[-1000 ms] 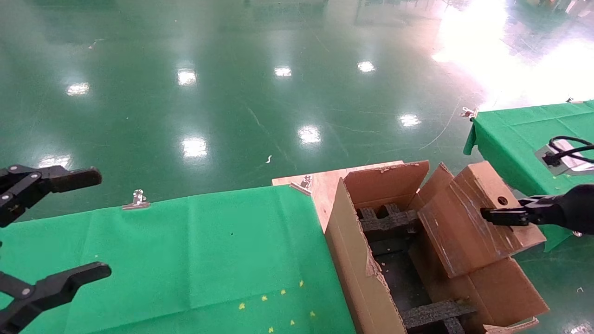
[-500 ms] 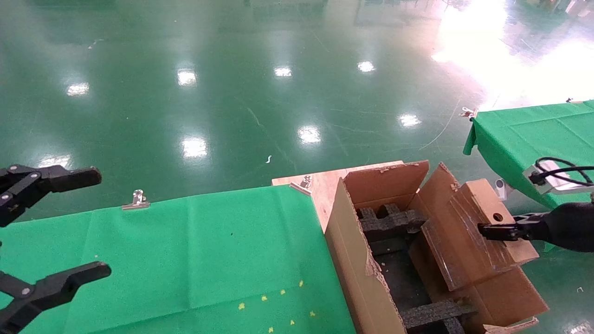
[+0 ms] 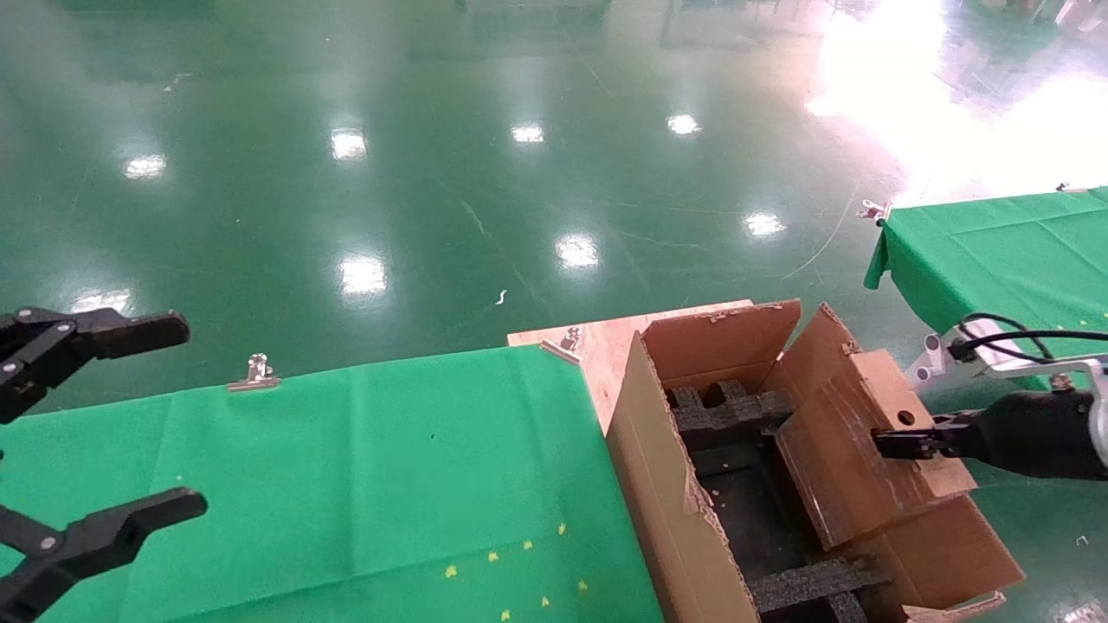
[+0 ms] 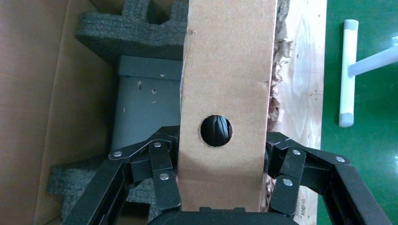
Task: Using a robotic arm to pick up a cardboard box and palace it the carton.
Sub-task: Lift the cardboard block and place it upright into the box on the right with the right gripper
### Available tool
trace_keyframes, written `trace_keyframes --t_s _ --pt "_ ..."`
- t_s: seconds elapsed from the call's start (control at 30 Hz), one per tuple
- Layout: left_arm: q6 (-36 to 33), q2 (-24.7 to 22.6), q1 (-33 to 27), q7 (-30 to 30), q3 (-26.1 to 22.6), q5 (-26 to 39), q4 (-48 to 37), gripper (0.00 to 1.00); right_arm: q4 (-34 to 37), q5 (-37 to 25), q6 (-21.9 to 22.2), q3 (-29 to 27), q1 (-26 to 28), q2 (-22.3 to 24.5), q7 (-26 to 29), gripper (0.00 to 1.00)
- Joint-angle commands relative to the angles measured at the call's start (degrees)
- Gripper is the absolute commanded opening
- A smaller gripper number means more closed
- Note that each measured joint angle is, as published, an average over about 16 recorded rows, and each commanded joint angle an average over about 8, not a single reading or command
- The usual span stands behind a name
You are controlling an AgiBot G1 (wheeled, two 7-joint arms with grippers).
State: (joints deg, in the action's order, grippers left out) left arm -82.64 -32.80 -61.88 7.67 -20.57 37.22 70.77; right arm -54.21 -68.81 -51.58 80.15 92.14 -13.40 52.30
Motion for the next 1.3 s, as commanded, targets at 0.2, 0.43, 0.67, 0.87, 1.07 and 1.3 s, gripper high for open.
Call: trace_keyframes --t_s 0.2,0.43,0.67,0.87,1.07,1.3 --pt "0.00 0.00 0.00 0.00 0.00 0.00 0.00 1.00 3.03 0.81 1.73 0.76 -2.13 -3.21 -1.30 0.00" --pt "0.00 0.00 0.00 0.00 0.00 0.00 0.00 1.00 6.82 1.32 3.22 1.21 -3.99 -6.70 -3.66 0.00" --pt "0.00 0.00 0.00 0.00 0.00 0.00 0.00 1.00 10.96 1.82 3.56 1.45 -5.48 -9.96 -6.42 0.00" --pt "0.00 0.00 0.00 0.00 0.00 0.00 0.00 1.00 14.07 2.38 3.70 1.55 -6.81 -12.61 -8.71 0.00" --pt "0.00 0.00 0.00 0.00 0.00 0.00 0.00 1.00 17.51 3.10 3.94 1.62 -8.38 -15.24 -10.56 0.00" --pt "0.00 0.00 0.00 0.00 0.00 0.00 0.00 1.00 22.41 3.80 4.22 1.52 -9.95 -18.68 -13.27 0.00"
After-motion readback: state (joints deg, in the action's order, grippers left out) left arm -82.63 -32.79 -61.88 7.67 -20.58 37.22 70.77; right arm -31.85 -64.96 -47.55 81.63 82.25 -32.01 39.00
